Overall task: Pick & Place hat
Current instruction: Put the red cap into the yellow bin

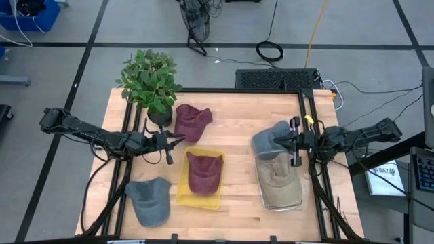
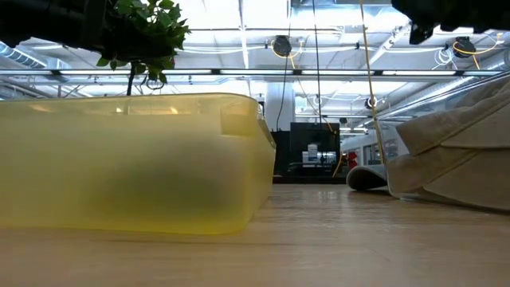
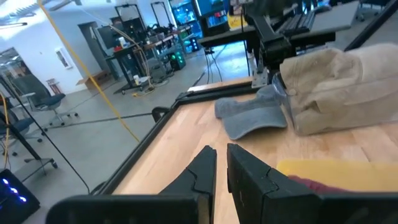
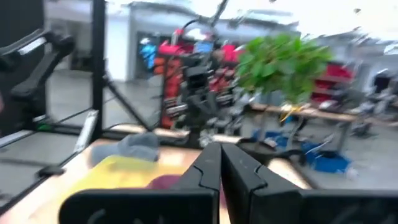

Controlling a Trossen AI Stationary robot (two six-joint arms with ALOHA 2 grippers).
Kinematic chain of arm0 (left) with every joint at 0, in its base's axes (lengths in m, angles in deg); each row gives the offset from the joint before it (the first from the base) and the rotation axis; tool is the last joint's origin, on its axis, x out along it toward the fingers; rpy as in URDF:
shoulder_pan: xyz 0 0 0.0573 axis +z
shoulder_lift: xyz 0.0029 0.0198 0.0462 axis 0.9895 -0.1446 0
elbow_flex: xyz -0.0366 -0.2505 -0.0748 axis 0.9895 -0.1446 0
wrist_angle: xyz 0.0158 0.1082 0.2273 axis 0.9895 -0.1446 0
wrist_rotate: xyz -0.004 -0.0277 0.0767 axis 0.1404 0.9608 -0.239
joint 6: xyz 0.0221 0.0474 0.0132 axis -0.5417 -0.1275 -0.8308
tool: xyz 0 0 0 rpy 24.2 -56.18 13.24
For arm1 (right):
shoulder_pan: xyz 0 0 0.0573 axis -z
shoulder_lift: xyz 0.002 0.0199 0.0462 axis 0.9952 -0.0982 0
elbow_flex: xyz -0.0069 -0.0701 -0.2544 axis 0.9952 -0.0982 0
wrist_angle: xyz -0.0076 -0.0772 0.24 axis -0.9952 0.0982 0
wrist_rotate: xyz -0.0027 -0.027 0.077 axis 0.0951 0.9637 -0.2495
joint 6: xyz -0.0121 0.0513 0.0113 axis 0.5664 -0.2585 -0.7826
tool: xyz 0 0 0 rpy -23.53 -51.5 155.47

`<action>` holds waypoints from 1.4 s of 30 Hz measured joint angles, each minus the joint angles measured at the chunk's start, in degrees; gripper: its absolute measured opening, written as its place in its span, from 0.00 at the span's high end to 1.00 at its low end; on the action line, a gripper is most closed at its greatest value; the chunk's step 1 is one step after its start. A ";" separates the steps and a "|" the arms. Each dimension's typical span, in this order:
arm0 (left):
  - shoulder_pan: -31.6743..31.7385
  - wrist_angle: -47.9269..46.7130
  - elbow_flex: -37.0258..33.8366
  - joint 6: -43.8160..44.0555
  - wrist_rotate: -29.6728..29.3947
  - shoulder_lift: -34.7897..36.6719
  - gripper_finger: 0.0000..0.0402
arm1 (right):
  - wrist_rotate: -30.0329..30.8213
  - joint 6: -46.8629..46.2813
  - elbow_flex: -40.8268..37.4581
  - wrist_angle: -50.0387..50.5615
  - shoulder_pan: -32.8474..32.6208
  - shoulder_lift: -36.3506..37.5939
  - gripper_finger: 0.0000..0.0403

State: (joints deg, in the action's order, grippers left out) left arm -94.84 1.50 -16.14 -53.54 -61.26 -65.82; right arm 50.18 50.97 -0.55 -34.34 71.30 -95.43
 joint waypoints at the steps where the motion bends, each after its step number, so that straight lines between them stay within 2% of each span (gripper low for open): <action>1: -0.01 -0.09 0.00 0.26 0.00 0.01 0.88 | 1.13 0.15 -1.17 -1.78 -0.01 0.82 1.00; 10: -0.26 1.71 0.00 -4.78 -0.02 -0.01 0.88 | 11.77 5.39 -4.43 -3.26 0.04 4.51 1.00; 16: -0.26 11.45 0.00 -5.74 -0.07 0.01 0.88 | 12.62 9.83 -7.26 -3.33 0.03 4.48 1.00; 20: -0.26 13.66 0.00 -5.23 -0.07 0.01 0.88 | 14.63 9.27 -7.14 -2.85 0.03 4.87 1.00; 30: -0.44 12.80 0.00 4.24 0.04 0.00 0.88 | 14.42 4.56 -7.14 -2.52 -0.06 4.89 1.00; 35: -0.44 12.46 0.01 5.97 0.05 0.01 0.88 | 14.49 6.62 -7.35 -2.56 0.38 4.43 1.00; 42: -0.44 6.97 0.02 9.81 0.11 -0.01 0.88 | 14.49 9.11 -7.89 -3.97 0.38 4.24 1.00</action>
State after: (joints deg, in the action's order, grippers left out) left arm -95.27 8.47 -16.12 -43.73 -61.15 -65.84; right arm 64.67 60.08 -8.44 -38.31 71.68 -91.19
